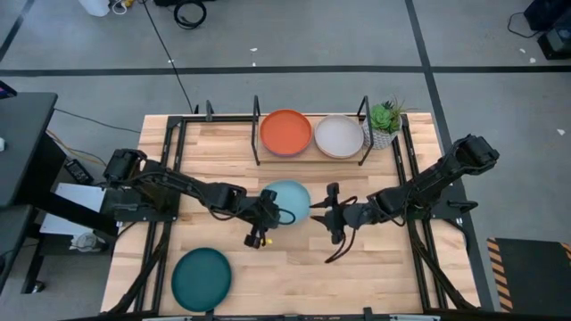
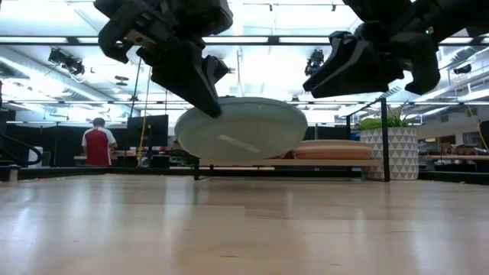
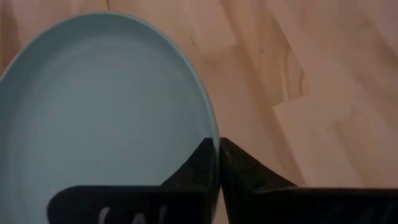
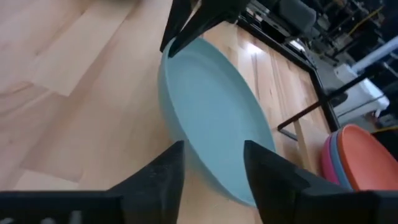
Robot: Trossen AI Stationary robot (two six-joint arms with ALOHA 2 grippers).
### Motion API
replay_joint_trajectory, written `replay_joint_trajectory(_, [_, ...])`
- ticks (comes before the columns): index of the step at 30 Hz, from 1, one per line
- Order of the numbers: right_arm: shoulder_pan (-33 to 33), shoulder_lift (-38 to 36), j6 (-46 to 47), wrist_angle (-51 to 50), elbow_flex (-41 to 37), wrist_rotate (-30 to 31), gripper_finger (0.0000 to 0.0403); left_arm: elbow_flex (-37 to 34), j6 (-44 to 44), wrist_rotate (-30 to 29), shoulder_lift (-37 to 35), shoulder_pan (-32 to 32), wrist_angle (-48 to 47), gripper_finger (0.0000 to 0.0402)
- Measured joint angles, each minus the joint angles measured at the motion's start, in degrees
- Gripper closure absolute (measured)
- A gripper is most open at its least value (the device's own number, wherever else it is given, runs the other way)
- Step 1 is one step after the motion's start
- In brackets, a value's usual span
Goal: Place and stack plates onto a shelf
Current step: Stack the light blue plate on top of the gray plate on the shelf
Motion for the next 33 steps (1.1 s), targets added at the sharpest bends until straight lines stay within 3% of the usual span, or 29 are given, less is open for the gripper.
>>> replay_joint_trajectory(7, [1.0,0.0,-9.7,-0.1,0.0,0.1,0.018,0.0,-3.0,0.1,-0.1,0.0,5.4,0.0382])
replay_joint_trajectory(13, [1.4,0.0,-16.5,-0.5,0.0,0.1,0.0177,0.0,-4.6,0.4,-0.1,0.0,7.9,0.0382])
replay_joint_trajectory(21, [1.4,0.0,-17.2,-2.2,0.0,4.8,0.0229,0.0,-5.5,3.2,-0.5,0.0,12.8,0.0381])
replay_joint_trajectory(33, [1.4,0.1,-18.3,-4.6,-0.1,3.1,0.0327,0.1,-5.2,3.3,-1.0,0.1,13.3,0.0376])
